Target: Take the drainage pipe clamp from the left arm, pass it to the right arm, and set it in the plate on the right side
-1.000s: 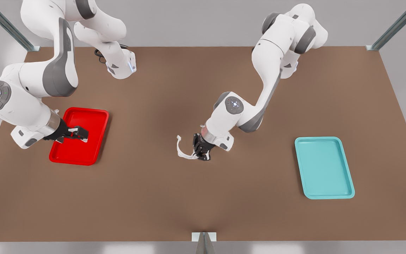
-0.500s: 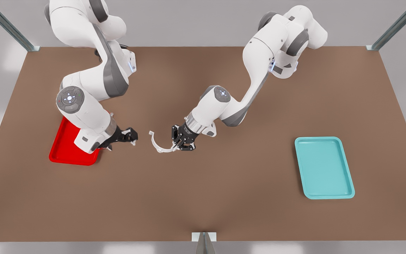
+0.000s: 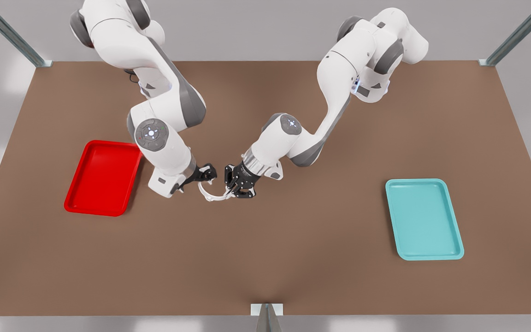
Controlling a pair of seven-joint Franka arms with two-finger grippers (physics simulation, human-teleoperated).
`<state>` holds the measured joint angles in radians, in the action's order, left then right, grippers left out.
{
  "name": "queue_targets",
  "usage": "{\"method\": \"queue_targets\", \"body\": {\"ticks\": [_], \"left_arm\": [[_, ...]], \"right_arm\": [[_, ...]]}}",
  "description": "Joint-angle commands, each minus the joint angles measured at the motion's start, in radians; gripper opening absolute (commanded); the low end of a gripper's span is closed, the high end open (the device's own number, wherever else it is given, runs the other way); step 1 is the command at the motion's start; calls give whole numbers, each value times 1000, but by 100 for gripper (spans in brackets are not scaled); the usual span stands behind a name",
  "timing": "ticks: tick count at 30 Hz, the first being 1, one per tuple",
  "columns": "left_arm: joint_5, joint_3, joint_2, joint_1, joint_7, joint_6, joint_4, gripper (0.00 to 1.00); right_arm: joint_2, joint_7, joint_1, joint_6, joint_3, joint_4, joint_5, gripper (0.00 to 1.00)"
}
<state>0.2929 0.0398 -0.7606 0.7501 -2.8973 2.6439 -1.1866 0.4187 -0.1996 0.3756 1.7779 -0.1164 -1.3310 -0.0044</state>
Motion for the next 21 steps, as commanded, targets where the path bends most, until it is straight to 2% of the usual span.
{"method": "queue_targets", "body": {"ticks": [1,10,11,12,15,16,17,20,21], "left_arm": [[-3,-1,1,0,-990,1,-1,21],[15,-1,0,-3,-988,1,-1,21],[15,-1,0,-3,-988,1,1,21],[17,-1,0,-3,-990,1,1,21],[17,-1,0,-2,-991,1,1,21],[17,-1,0,0,-993,1,-1,21],[17,-1,0,0,-993,1,-1,21],[17,-1,0,0,-994,1,1,21],[14,-1,1,5,-984,2,1,100]], "right_arm": [[-1,-73,14,44,0,-22,-43,100],[-1,-73,6,91,1,-116,-60,100],[-1,-73,6,91,1,-116,-60,89],[-1,-73,6,92,1,-116,-62,72],[-1,-73,5,104,0,-114,-62,32],[-1,-73,5,106,0,-114,-62,24],[-1,-73,5,106,0,-114,-60,21],[-1,-73,5,107,0,-114,-57,21],[-1,-73,5,107,0,-114,-57,21]]}}
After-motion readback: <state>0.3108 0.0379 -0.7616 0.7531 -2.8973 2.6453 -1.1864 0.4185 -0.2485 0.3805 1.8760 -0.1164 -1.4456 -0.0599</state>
